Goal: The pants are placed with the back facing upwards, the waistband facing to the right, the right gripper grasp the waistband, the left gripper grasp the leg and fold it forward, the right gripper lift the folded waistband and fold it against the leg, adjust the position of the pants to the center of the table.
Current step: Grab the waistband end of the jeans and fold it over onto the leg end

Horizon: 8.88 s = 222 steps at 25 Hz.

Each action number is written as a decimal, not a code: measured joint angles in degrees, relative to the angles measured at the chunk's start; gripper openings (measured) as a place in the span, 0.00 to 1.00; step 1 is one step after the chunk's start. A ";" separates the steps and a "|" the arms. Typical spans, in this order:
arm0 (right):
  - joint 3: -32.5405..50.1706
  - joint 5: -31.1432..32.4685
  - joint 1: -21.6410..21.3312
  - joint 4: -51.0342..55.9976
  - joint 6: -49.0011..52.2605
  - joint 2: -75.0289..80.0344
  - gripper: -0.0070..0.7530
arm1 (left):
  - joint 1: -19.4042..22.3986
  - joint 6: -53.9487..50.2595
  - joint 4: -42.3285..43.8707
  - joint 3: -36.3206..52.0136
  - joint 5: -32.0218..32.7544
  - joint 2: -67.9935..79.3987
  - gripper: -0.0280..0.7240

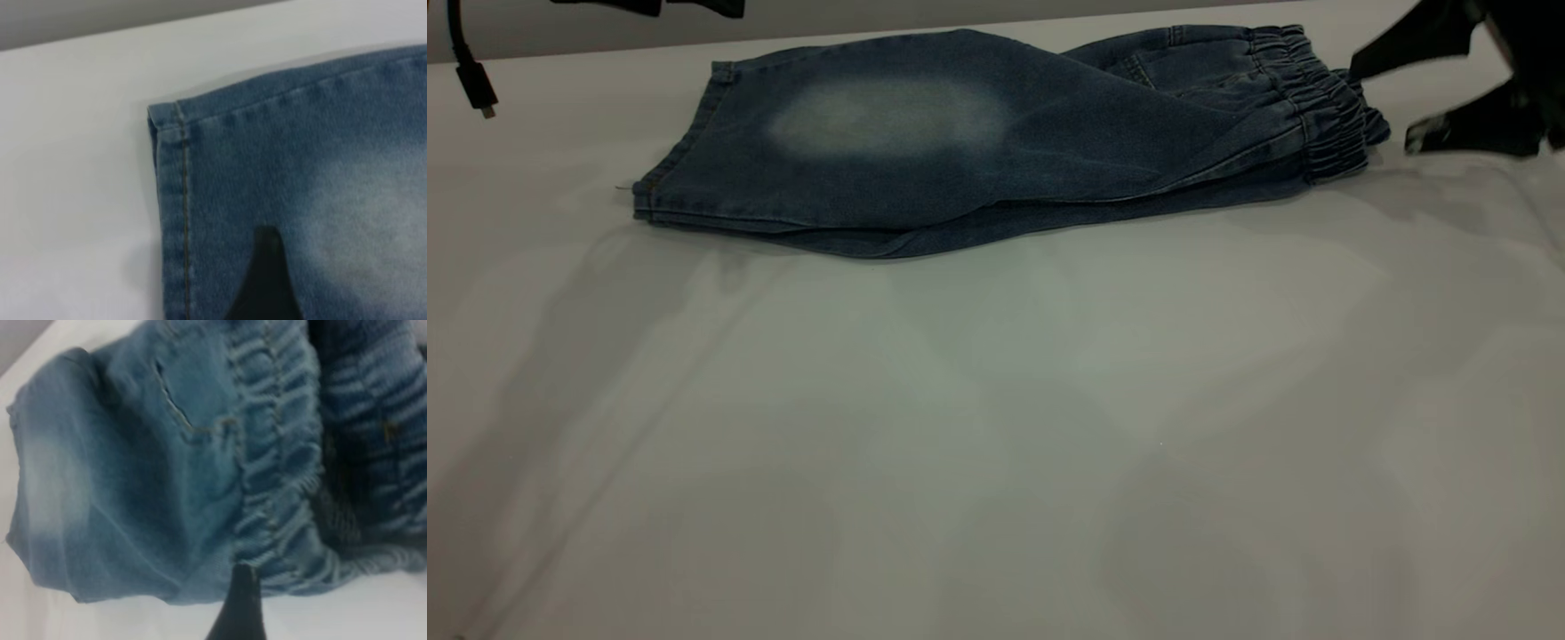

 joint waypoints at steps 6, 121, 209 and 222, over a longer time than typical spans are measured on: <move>0.00 1.69 0.00 5.01 -4.25 3.21 0.76 | 0.00 -0.07 0.00 0.00 1.51 0.00 0.75; -17.78 15.34 14.09 -3.97 11.49 -3.67 0.14 | -11.63 -22.59 28.94 -48.09 49.28 30.88 0.71; -17.73 9.18 8.49 -22.13 19.96 8.41 0.79 | -12.00 -22.85 28.55 -48.09 49.28 30.88 0.71; -17.73 8.94 8.65 -25.23 20.29 8.41 0.08 | -12.00 -22.85 28.55 -48.09 49.41 30.88 0.71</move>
